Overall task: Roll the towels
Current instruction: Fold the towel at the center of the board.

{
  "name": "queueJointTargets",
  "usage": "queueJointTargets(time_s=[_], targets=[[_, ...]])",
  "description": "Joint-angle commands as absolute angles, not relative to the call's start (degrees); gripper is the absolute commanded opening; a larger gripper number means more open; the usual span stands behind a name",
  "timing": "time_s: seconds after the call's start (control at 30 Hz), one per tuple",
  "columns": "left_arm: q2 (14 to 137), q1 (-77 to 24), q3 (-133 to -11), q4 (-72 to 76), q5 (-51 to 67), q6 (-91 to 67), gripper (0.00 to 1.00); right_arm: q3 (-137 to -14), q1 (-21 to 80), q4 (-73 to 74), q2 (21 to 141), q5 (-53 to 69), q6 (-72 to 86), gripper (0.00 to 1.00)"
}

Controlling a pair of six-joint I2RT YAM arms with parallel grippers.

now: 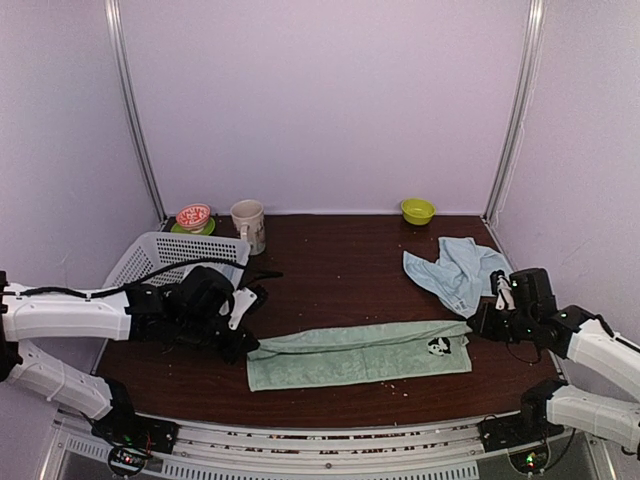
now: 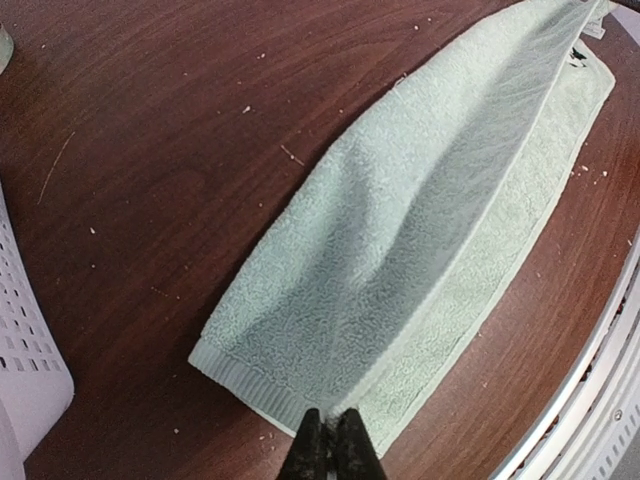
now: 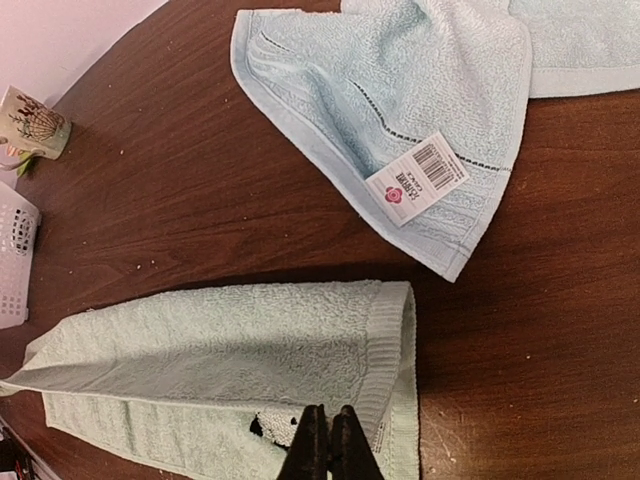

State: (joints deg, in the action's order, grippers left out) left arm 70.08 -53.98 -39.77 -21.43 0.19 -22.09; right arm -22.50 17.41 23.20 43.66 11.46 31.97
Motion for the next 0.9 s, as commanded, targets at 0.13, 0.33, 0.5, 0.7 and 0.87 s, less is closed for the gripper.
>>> queueJointTargets(time_s=[0.13, 0.33, 0.5, 0.7, 0.87], targets=[[66.3, -54.5, -39.1, -23.0, -0.2, -23.8, 0.0, -22.8, 18.5, 26.3, 40.7, 11.3, 33.9, 0.0], [66.1, -54.6, -38.1, -22.7, -0.2, -25.0, 0.0, -21.9, 19.8, 26.7, 40.0, 10.9, 35.1, 0.0], [66.8, -55.0, -37.4, -22.1, 0.6, -25.4, 0.0, -21.0, 20.9, 27.0, 39.3, 9.9, 36.1, 0.0], [68.6, -57.3, -37.5, -21.9, 1.3, -26.1, 0.0, -20.7, 21.8, 28.1, 38.4, 8.2, 37.3, 0.0], [67.7, -58.3, -36.9, -21.6, 1.6, -27.2, 0.0, -20.5, 22.6, 29.2, 35.7, 6.2, 38.7, 0.0]])
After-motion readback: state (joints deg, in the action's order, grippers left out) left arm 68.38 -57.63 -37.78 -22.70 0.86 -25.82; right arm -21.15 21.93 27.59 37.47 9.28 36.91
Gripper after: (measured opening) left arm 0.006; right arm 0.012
